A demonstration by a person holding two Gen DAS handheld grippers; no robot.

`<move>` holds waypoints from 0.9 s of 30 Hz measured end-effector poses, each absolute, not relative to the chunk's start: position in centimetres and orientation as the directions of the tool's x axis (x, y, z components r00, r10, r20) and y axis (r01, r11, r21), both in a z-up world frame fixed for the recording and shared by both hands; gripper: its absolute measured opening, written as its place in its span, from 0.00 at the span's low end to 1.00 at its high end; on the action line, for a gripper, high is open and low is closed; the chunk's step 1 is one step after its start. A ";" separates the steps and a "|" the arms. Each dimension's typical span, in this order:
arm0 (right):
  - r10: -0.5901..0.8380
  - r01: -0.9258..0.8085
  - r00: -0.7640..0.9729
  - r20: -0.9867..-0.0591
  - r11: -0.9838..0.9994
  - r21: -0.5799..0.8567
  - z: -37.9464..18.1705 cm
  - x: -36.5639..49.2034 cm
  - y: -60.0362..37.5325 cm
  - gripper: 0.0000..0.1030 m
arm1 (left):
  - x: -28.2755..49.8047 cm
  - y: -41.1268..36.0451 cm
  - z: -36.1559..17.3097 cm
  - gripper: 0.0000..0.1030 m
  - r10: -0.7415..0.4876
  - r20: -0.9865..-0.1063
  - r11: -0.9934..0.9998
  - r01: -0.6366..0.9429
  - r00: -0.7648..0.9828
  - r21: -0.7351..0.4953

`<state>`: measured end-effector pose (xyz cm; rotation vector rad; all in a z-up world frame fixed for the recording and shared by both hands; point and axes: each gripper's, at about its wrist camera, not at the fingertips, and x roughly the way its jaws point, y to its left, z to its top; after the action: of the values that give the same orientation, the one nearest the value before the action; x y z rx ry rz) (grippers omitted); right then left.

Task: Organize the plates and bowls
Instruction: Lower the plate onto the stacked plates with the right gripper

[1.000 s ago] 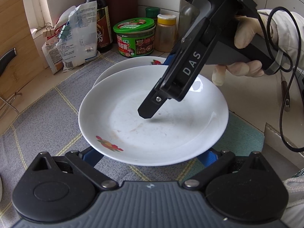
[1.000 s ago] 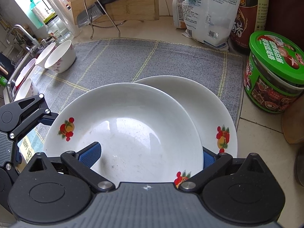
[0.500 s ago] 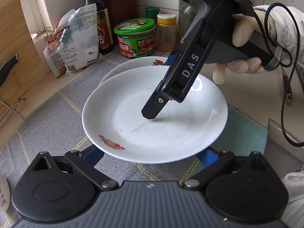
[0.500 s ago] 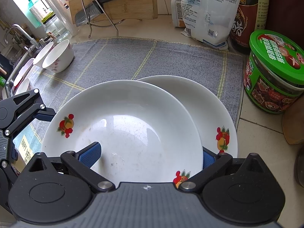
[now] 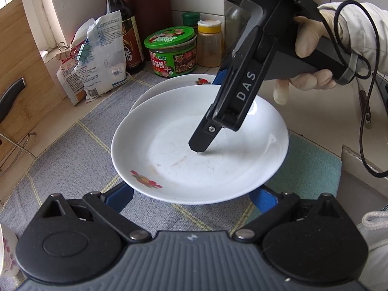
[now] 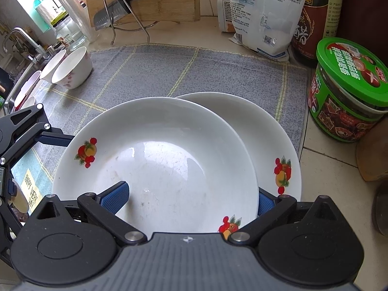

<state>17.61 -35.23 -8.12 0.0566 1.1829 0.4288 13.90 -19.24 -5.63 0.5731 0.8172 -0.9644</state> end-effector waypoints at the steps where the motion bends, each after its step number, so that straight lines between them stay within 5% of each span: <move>1: 0.351 -0.291 0.308 -0.884 0.920 0.263 -8.1 17.6 -35.3 1.00 | 13.9 -19.3 -5.6 0.98 -0.484 -0.814 0.464 0.883 0.321 0.072; 27: 0.305 -0.217 0.331 -0.893 0.946 0.243 -6.7 15.1 -36.5 1.00 | 15.5 -20.0 -6.5 0.98 -0.494 -0.817 0.434 0.898 0.298 0.065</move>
<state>15.07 -36.50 -6.70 0.0846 1.1854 0.3416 15.50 -19.96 -6.48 0.5868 0.8166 -0.9986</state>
